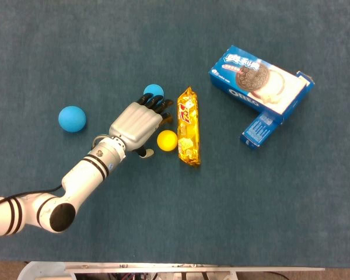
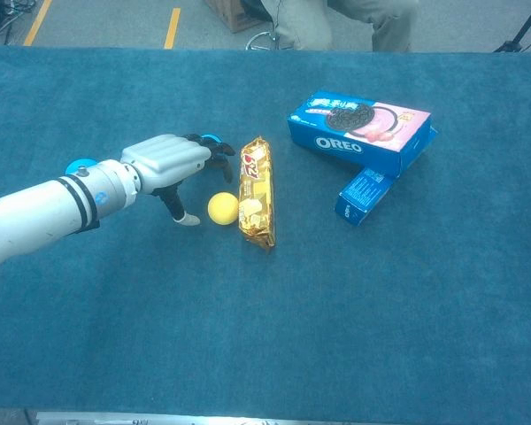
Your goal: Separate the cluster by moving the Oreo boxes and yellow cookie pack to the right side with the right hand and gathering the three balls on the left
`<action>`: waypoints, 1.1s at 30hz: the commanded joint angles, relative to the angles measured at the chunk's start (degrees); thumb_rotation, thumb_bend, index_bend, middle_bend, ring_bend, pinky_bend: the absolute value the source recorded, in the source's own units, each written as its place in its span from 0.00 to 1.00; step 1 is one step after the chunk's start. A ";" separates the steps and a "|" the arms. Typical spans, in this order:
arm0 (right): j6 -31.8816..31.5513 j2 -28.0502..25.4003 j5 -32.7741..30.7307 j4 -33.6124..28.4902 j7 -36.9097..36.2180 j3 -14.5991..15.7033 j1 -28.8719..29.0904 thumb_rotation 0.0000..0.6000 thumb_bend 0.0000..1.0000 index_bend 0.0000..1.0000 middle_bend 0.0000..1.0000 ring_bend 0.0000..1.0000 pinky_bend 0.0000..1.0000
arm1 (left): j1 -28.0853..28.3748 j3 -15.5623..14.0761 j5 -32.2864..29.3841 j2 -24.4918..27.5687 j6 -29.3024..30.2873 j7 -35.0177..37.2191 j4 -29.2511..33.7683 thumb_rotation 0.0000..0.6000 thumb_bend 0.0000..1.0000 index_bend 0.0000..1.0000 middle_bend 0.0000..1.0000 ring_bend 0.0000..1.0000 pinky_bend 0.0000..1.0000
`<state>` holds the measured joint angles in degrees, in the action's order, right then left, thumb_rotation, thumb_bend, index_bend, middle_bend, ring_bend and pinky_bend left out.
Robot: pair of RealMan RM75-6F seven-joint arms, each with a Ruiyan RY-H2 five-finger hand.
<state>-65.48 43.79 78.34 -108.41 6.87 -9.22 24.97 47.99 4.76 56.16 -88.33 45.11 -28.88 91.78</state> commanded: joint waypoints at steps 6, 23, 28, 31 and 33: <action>-0.59 -0.60 0.54 -0.11 -0.73 -0.05 -0.57 1.00 0.14 0.24 0.45 0.42 0.48 | 1.43 -0.59 -2.86 -1.65 0.88 -1.35 -0.11 1.00 0.17 0.30 0.06 0.00 0.05; -1.44 -1.63 0.97 -1.35 -0.85 -0.20 -1.47 1.00 0.14 0.24 0.45 0.42 0.48 | 1.85 -1.07 -4.07 -3.82 3.68 -0.56 -0.17 1.00 0.17 0.42 0.15 0.00 0.05; -1.36 -1.60 0.80 -1.52 -0.71 -0.36 -1.41 1.00 0.14 0.24 0.45 0.42 0.48 | 1.54 -1.10 -3.84 -3.67 4.08 0.45 -0.56 1.00 0.18 0.46 0.17 0.00 0.05; -1.25 -1.56 0.75 -1.78 -0.46 -0.47 -1.30 1.00 0.14 0.24 0.45 0.42 0.48 | 1.42 -1.17 -3.76 -3.04 4.02 1.00 -0.29 1.00 0.18 0.46 0.18 0.00 0.05; -1.21 -1.55 0.73 -1.93 -0.24 -0.54 -1.23 1.00 0.14 0.24 0.45 0.42 0.48 | 1.33 -1.18 -3.51 -2.52 4.11 1.30 0.01 1.00 0.19 0.46 0.18 0.00 0.05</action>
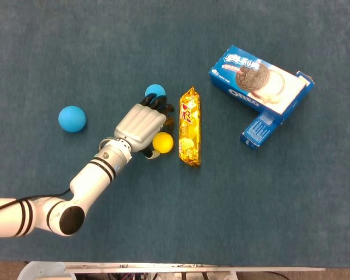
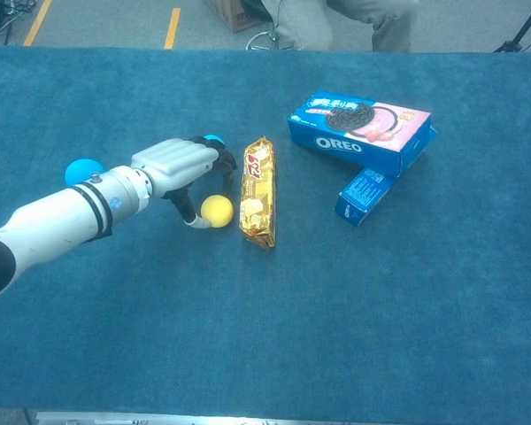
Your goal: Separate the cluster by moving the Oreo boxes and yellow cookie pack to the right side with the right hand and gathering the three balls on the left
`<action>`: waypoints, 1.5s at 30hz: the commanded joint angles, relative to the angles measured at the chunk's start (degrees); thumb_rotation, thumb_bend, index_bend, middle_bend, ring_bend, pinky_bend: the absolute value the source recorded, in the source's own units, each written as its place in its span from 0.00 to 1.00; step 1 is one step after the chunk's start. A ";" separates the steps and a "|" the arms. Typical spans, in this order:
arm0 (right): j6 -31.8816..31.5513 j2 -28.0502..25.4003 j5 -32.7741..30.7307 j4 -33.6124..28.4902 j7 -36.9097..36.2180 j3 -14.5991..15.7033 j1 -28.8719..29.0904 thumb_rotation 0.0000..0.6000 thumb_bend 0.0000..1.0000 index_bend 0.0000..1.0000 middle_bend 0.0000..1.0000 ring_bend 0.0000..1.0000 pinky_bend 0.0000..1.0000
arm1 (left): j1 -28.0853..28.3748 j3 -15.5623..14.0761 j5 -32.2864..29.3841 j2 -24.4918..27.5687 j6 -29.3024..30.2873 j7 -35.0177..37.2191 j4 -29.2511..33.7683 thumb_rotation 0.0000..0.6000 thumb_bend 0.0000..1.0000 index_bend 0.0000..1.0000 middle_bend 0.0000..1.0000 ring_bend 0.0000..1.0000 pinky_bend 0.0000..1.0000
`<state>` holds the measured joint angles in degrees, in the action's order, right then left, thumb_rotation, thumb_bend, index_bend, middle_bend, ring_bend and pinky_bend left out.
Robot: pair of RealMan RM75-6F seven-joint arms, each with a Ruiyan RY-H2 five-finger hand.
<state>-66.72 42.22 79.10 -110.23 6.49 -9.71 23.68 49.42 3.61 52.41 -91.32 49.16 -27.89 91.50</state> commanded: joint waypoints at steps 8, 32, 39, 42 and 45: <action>0.22 0.10 -0.36 -0.88 1.11 -0.41 0.40 1.00 0.14 0.24 0.45 0.42 0.48 | -1.80 -1.03 3.03 5.18 0.98 2.86 0.89 1.00 0.19 0.46 0.18 0.00 0.05; 0.39 0.38 -0.98 -3.43 4.08 -0.78 1.02 1.00 0.14 0.24 0.45 0.42 0.48 | -7.17 -3.66 9.24 12.92 -1.36 12.09 -4.43 1.00 0.19 0.38 0.14 0.00 0.05; 0.18 0.31 -1.17 -3.23 3.85 -0.85 0.88 1.00 0.14 0.24 0.45 0.42 0.48 | -6.91 -3.14 8.50 13.23 -2.09 11.30 -3.61 1.00 0.18 0.19 0.07 0.00 0.05; 0.24 0.36 -1.10 -3.19 3.78 -0.88 0.94 1.00 0.14 0.24 0.45 0.42 0.48 | -6.52 -2.16 7.87 13.48 -2.30 11.53 -2.73 1.00 0.18 0.18 0.07 0.00 0.05; 0.24 0.42 -1.08 -3.11 3.73 -0.86 0.92 1.00 0.14 0.24 0.45 0.42 0.48 | -5.91 -0.62 7.34 13.82 -2.06 11.86 -1.67 1.00 0.18 0.18 0.07 0.00 0.05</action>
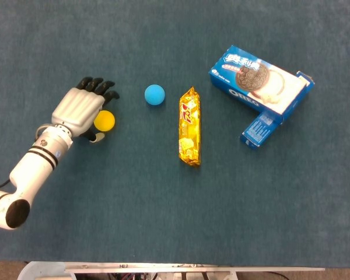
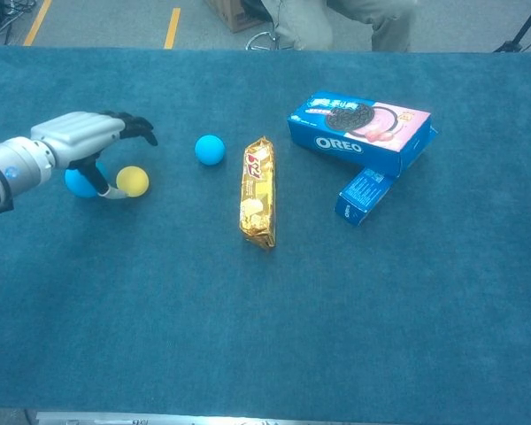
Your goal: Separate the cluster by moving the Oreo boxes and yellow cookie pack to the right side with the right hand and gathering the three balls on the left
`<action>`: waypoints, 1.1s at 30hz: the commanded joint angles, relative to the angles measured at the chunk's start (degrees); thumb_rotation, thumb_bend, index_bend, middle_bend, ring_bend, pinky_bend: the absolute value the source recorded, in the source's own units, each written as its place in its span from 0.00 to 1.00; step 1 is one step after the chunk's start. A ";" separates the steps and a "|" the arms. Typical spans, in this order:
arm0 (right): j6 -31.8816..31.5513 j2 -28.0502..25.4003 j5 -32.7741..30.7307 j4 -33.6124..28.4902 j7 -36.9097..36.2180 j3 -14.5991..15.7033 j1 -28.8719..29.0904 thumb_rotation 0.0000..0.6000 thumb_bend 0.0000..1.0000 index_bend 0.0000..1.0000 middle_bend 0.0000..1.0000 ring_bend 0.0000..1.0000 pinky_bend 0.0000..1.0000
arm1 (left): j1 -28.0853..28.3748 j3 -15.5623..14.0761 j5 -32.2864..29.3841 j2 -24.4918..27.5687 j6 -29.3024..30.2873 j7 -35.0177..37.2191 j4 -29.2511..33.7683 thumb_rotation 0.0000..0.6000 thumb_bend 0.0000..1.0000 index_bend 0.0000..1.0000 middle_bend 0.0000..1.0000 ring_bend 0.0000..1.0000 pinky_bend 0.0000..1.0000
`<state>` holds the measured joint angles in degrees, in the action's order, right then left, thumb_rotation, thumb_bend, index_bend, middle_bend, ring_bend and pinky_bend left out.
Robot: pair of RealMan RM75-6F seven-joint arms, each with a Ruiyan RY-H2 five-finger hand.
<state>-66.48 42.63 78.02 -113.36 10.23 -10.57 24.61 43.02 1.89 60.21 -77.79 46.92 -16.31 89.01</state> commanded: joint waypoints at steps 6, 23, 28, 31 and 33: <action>0.20 0.26 0.01 0.01 -0.08 0.06 0.08 1.00 0.14 0.24 0.45 0.42 0.48 | 2.68 4.40 -2.28 -0.37 -0.63 1.00 2.17 1.00 0.18 0.24 0.09 0.00 0.05; -0.38 -0.71 0.05 0.00 -0.72 0.30 -0.73 1.00 0.14 0.24 0.45 0.42 0.48 | 11.05 7.44 -14.29 -7.73 -5.32 -3.81 -6.86 1.00 0.18 0.21 0.07 0.00 0.05; -0.57 -1.08 0.20 -0.01 -1.03 0.26 -0.91 1.00 0.14 0.24 0.45 0.42 0.48 | 12.92 6.11 -16.47 -10.15 -5.65 -6.59 -9.06 1.00 0.18 0.21 0.07 0.00 0.05; -0.61 -1.20 0.22 0.01 -1.24 0.30 -1.04 1.00 0.14 0.24 0.45 0.42 0.48 | 13.68 5.82 -17.31 -11.62 -5.13 -7.73 -10.51 1.00 0.18 0.22 0.07 0.00 0.05; -0.64 -1.28 0.20 0.10 -1.39 0.33 -1.14 1.00 0.14 0.24 0.45 0.42 0.48 | 14.13 5.79 -18.03 -12.72 -4.84 -8.26 -11.82 1.00 0.18 0.24 0.07 0.00 0.05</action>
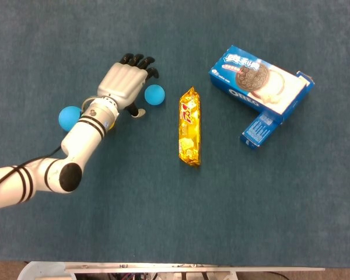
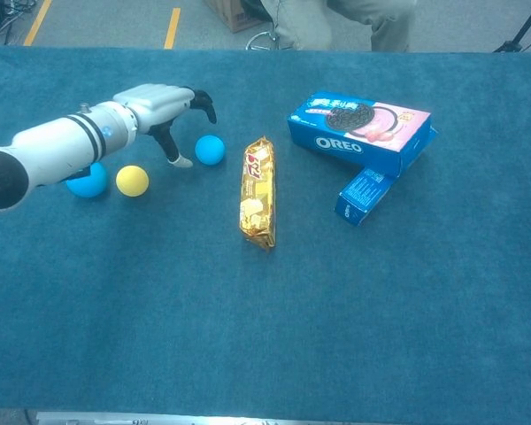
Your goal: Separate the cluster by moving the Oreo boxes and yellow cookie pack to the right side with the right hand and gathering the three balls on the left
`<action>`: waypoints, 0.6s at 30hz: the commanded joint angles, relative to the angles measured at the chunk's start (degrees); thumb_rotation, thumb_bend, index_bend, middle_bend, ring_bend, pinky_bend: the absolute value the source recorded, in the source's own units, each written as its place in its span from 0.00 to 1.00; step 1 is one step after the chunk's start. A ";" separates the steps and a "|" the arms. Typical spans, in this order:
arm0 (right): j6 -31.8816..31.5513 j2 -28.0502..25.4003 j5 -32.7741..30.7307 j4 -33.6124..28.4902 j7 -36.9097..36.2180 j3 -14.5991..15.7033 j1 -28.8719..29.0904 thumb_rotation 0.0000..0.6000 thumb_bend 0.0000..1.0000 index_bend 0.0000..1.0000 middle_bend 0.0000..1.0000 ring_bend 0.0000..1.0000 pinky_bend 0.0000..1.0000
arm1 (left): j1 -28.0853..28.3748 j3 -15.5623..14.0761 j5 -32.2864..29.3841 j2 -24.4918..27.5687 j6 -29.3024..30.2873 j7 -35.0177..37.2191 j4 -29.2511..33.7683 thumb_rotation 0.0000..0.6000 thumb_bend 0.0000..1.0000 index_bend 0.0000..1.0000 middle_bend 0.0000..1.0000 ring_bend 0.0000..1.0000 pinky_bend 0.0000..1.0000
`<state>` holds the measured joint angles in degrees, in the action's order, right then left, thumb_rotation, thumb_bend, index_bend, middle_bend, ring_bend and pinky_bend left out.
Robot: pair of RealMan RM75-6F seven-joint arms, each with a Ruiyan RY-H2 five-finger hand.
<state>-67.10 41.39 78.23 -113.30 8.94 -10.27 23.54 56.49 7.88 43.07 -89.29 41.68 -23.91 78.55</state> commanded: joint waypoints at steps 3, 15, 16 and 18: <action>-0.10 -0.12 -0.06 0.22 -0.35 0.03 -0.20 1.00 0.14 0.24 0.45 0.42 0.48 | 1.29 -0.17 -2.10 -2.30 0.28 -1.22 -2.96 1.00 0.18 0.26 0.08 0.00 0.05; -0.54 -0.41 0.04 0.72 -1.31 0.14 -0.81 1.00 0.14 0.24 0.45 0.42 0.48 | 2.46 -0.33 -4.36 -5.57 -0.07 -2.32 -7.74 1.00 0.18 0.31 0.09 0.00 0.05; -0.55 -0.43 0.02 0.77 -1.34 0.16 -0.86 1.00 0.14 0.24 0.45 0.42 0.48 | 2.52 -0.30 -4.43 -5.75 -0.16 -2.32 -7.95 1.00 0.18 0.32 0.09 0.00 0.05; -0.62 -0.47 0.01 0.83 -1.48 0.16 -0.95 1.00 0.14 0.24 0.45 0.42 0.48 | 2.70 -0.31 -4.59 -6.17 -0.43 -2.39 -8.38 1.00 0.18 0.32 0.09 0.00 0.05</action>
<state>-67.71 40.93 78.25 -112.48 7.48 -10.11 22.60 59.14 7.56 38.54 -95.39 41.32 -26.27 70.24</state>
